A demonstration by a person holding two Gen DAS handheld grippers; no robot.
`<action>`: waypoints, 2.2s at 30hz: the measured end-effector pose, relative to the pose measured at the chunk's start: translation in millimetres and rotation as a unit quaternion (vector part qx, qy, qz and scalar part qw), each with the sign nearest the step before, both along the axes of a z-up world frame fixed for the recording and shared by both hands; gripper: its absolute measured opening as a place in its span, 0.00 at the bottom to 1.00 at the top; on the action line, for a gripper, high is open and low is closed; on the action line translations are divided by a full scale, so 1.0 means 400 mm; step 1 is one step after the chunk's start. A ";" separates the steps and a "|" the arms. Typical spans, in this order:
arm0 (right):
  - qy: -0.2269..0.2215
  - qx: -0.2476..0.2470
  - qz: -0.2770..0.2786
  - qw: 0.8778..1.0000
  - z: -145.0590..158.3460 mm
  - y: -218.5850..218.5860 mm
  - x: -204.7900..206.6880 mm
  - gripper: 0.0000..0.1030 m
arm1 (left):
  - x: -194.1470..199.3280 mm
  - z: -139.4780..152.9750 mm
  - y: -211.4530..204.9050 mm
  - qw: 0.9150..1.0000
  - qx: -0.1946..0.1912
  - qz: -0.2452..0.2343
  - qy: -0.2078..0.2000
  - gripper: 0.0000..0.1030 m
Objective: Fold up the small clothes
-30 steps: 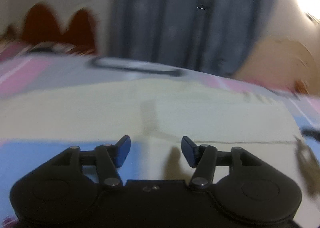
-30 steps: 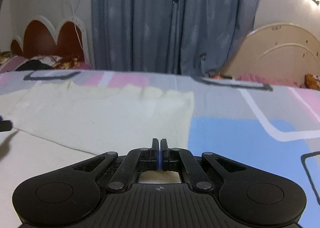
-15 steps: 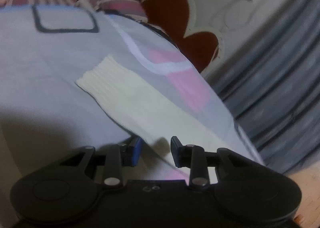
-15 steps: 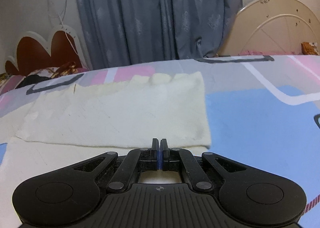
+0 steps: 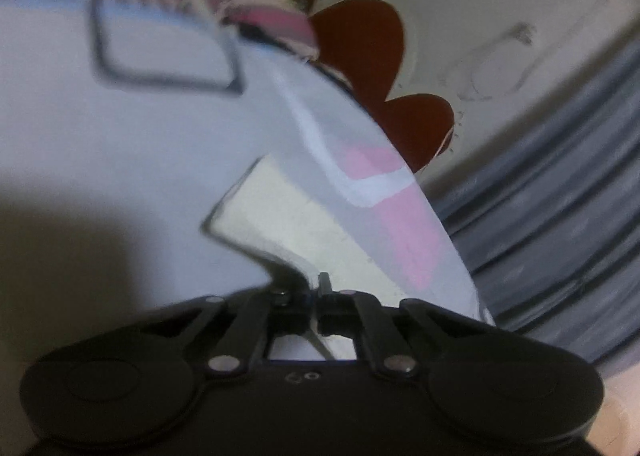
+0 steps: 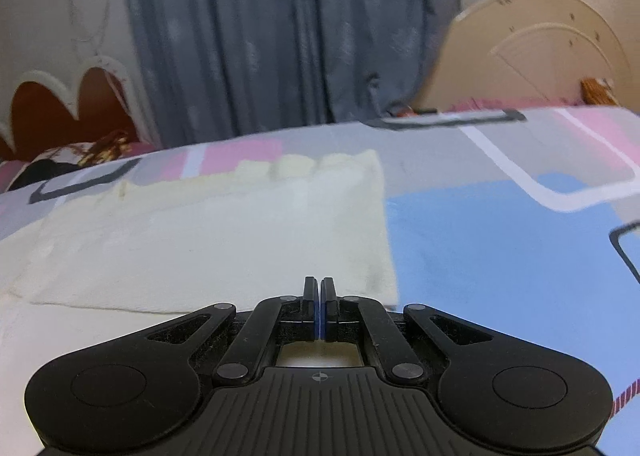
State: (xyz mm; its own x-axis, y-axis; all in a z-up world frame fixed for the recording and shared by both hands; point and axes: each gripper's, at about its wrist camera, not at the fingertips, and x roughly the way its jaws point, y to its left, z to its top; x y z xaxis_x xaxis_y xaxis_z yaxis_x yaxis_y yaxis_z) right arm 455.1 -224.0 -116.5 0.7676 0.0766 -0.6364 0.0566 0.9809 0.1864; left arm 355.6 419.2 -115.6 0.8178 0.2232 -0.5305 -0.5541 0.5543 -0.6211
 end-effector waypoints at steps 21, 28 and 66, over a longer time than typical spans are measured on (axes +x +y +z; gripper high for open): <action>-0.024 0.036 -0.020 0.999 0.030 -0.110 -0.072 0.00 | 0.274 0.218 -0.718 0.923 0.204 -0.325 -0.021 0.03; -0.035 0.047 -0.015 0.998 0.060 -0.132 -0.091 0.00 | 0.371 0.120 -1.087 0.857 0.248 -0.450 0.023 0.03; -0.177 0.030 0.129 0.975 0.246 0.041 0.007 0.04 | 0.214 -0.009 -0.777 0.901 0.277 -0.320 0.097 0.36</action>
State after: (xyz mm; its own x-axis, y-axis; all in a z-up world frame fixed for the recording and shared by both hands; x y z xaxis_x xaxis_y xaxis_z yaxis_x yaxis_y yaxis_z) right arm 457.8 -207.4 -17.9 0.8890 0.3248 -0.3226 -0.2683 0.9407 0.2077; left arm 441.1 108.3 -119.2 0.7771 0.0138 -0.6293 -0.0791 0.9940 -0.0758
